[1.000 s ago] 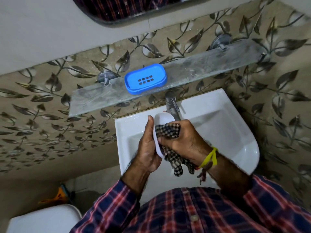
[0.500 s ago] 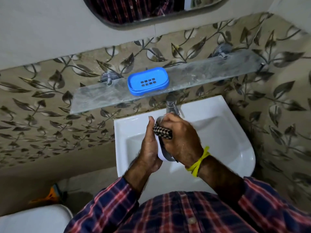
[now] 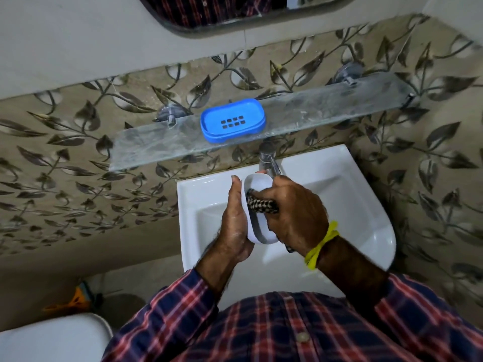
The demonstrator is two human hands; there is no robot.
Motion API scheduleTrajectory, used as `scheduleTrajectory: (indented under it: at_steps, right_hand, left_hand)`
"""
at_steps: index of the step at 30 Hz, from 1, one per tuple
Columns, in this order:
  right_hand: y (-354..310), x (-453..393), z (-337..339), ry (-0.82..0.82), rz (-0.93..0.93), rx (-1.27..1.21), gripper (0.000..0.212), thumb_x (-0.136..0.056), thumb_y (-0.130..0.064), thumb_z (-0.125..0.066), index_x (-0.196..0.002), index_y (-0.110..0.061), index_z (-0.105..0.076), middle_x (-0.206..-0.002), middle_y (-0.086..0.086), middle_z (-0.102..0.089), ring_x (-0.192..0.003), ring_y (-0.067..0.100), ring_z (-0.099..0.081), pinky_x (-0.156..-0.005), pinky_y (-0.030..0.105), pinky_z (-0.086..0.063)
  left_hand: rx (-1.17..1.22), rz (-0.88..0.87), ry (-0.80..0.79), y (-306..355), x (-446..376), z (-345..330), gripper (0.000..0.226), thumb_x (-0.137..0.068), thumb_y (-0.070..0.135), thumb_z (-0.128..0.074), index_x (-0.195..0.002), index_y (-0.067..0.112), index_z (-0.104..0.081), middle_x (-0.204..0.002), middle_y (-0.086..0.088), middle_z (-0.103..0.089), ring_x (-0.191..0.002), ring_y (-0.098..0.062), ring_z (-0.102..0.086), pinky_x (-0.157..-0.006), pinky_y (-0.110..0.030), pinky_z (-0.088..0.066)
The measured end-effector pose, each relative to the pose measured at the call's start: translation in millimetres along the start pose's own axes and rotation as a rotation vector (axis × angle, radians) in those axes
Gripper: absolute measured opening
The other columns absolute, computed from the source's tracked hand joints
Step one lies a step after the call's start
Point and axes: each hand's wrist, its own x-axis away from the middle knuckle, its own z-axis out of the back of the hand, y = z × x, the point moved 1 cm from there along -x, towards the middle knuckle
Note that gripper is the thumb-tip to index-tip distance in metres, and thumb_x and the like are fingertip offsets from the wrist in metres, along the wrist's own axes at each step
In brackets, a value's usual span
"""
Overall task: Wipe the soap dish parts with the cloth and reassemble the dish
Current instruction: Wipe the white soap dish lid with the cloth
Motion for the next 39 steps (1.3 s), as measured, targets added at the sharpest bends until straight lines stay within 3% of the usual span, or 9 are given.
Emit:
scheduleTrajectory:
  at_steps: [4, 9, 13, 17, 22, 27, 30, 35, 39]
  right_hand:
    - [-10, 11, -4, -0.174, 0.074, 0.027, 0.032, -0.085, -0.043, -0.05, -0.1, -0.03, -0.074, -0.089, -0.001, -0.053, -0.089, 0.03, -0.062, -0.07, 0.039, -0.052]
    - [1, 8, -1, -0.031, 0.018, 0.051, 0.021, -0.083, -0.021, -0.059, -0.089, -0.027, -0.078, -0.088, 0.004, -0.06, -0.079, 0.034, -0.064, -0.061, 0.036, -0.05]
    - [-2, 17, -5, -0.201, 0.134, 0.102, 0.024, -0.085, -0.016, -0.062, -0.097, -0.032, -0.075, -0.092, 0.001, -0.058, -0.087, 0.034, -0.062, -0.064, 0.036, -0.044]
    - [2, 14, 1, -0.104, 0.113, 0.121, 0.016, -0.084, -0.029, -0.064, -0.091, -0.03, -0.078, -0.087, 0.0, -0.058, -0.08, 0.033, -0.063, -0.06, 0.037, -0.049]
    - [3, 18, -3, -0.114, 0.24, 0.277, 0.022, -0.073, -0.011, -0.07, -0.084, -0.029, -0.076, -0.081, 0.0, -0.061, -0.071, 0.035, -0.064, -0.052, 0.036, -0.05]
    - [5, 8, -2, 0.173, 0.064, 0.101, 0.004, -0.073, -0.024, -0.068, -0.076, -0.021, -0.069, -0.078, 0.001, -0.065, -0.072, 0.031, -0.063, -0.053, 0.036, -0.05]
    - [-2, 18, -11, 0.16, 0.111, 0.134, 0.006, -0.07, -0.025, -0.069, -0.075, -0.021, -0.069, -0.075, 0.001, -0.063, -0.07, 0.03, -0.064, -0.05, 0.033, -0.045]
    - [1, 0, -2, 0.359, 0.041, 0.088, 0.019, -0.07, -0.024, -0.068, -0.089, -0.022, -0.073, -0.089, 0.002, -0.071, -0.081, 0.029, -0.066, -0.062, 0.032, -0.051]
    - [-4, 5, -4, 0.253, 0.101, 0.126, 0.02, -0.069, -0.025, -0.066, -0.087, -0.022, -0.075, -0.086, 0.002, -0.069, -0.077, 0.032, -0.067, -0.059, 0.034, -0.053]
  left_hand:
    - [-0.003, -0.039, 0.013, 9, 0, 5, 0.067, -0.096, 0.069, -0.031, -0.096, 0.026, -0.082, -0.094, -0.011, -0.076, -0.081, -0.024, -0.075, -0.071, -0.034, -0.061]
    - [-0.055, -0.061, 0.009, 8, 2, -2, 0.065, -0.098, 0.066, -0.028, -0.094, 0.03, -0.082, -0.097, -0.009, -0.078, -0.084, -0.024, -0.076, -0.069, -0.037, -0.062]
    - [-0.133, -0.117, 0.035, 15, 3, 1, 0.058, -0.099, 0.063, -0.03, -0.109, 0.029, -0.077, -0.096, -0.007, -0.076, -0.077, -0.021, -0.072, -0.067, -0.031, -0.061]
    - [-0.152, -0.119, 0.053, 15, 7, -4, 0.059, -0.097, 0.067, -0.033, -0.107, 0.028, -0.077, -0.1, -0.01, -0.074, -0.084, -0.025, -0.071, -0.07, -0.033, -0.061]
    - [-0.131, -0.108, 0.09, 16, 9, -5, 0.062, -0.093, 0.07, -0.039, -0.121, 0.024, -0.071, -0.112, -0.013, -0.073, -0.093, -0.027, -0.07, -0.073, -0.036, -0.06]
    - [-0.074, -0.067, 0.069, 15, 14, -13, 0.061, -0.095, 0.067, -0.035, -0.105, 0.02, -0.073, -0.089, -0.011, -0.076, -0.072, -0.023, -0.075, -0.054, -0.034, -0.059]
    - [-0.056, -0.132, 0.058, 23, 17, -12, 0.063, -0.099, 0.064, -0.03, -0.123, 0.018, -0.067, -0.088, -0.008, -0.073, -0.073, -0.02, -0.072, -0.062, -0.03, -0.06]
    - [-0.022, -0.103, 0.016, 9, 19, -22, 0.063, -0.103, 0.056, -0.024, -0.109, 0.012, -0.068, -0.096, -0.01, -0.077, -0.088, -0.02, -0.075, -0.076, -0.028, -0.06]
    - [0.003, -0.097, 0.024, 9, 21, -18, 0.063, -0.102, 0.06, -0.025, -0.111, 0.014, -0.068, -0.099, -0.009, -0.077, -0.091, -0.021, -0.075, -0.076, -0.029, -0.06]
